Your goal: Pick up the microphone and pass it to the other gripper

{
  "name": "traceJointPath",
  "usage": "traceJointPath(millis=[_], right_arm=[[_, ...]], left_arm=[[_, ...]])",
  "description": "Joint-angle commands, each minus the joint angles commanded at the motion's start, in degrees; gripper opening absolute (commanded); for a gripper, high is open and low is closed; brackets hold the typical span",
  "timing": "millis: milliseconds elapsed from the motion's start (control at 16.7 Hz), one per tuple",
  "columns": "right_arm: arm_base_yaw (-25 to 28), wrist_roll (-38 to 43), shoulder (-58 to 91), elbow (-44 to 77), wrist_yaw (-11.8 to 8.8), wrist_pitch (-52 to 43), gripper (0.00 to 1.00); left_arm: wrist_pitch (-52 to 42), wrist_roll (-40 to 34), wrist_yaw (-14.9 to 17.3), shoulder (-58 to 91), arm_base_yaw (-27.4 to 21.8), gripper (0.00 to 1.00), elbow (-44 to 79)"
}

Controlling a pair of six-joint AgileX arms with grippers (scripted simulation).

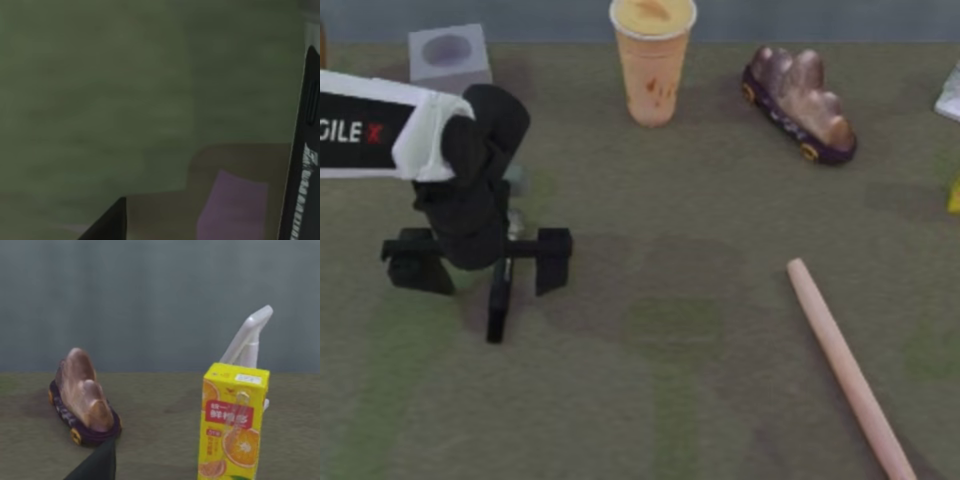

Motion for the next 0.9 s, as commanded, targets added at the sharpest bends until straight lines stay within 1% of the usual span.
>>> traceJointPath(millis=[60,840,900], right_arm=[[0.0,0.0,0.0,0.0,0.0,0.0,1.0],[0.0,0.0,0.0,0.0,0.0,0.0,1.0],[0.0,0.0,0.0,0.0,0.0,0.0,1.0]], left_arm=[[0.0,0.0,0.0,0.0,0.0,1.0,0.0],[0.0,0.0,0.0,0.0,0.0,0.02,0.0],[0.0,0.0,0.0,0.0,0.0,0.0,0.0]])
